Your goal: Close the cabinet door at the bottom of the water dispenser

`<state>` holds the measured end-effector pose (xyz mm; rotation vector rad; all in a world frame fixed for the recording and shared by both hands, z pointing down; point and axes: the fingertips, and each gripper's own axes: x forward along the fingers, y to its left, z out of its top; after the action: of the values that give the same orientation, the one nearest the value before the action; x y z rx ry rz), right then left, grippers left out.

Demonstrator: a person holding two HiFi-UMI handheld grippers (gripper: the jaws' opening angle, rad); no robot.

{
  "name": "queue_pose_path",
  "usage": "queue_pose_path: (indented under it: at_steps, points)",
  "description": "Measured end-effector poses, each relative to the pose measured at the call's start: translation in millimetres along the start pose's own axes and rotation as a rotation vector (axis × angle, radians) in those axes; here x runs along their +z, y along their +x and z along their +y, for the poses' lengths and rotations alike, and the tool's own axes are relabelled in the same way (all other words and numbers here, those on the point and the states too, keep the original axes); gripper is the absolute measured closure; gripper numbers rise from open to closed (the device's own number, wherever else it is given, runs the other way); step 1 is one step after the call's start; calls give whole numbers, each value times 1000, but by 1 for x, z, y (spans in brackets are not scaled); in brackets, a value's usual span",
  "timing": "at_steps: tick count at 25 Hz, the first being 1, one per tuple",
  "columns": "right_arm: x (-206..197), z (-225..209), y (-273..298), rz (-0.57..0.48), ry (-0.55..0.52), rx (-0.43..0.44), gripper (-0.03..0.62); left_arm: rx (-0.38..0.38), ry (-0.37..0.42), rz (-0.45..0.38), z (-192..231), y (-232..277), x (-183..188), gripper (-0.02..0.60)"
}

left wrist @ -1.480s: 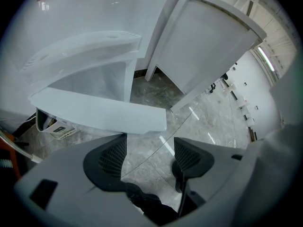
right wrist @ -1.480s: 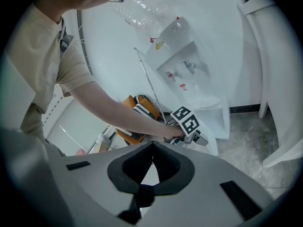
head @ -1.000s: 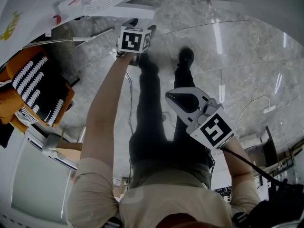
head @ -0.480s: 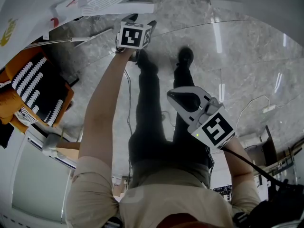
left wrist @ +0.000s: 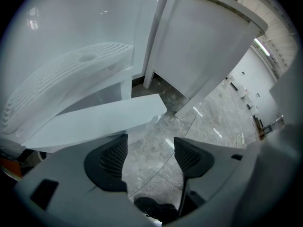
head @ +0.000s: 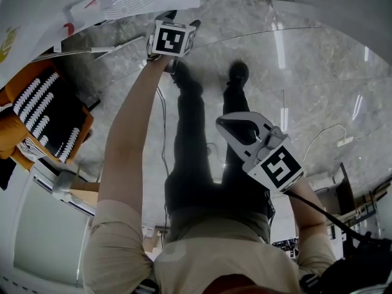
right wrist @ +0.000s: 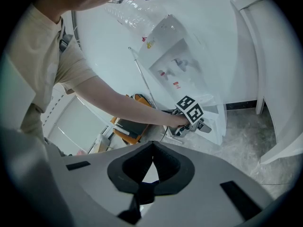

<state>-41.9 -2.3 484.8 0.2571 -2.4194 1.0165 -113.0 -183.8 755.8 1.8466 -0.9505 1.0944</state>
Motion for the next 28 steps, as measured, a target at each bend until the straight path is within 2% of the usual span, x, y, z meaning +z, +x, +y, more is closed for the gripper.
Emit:
queue_pose_path:
  at_steps: [12,18,28]
  points:
    - [-5,-3,0,8,7,0,580,24,11,-1,13,7,6,295]
    - [-6,-3,1,13,13,-2,580,30,53,4,14,14,9,295]
    - [-10,-6,4,33,13,-5,580,71,18,-3,36,17,17,295]
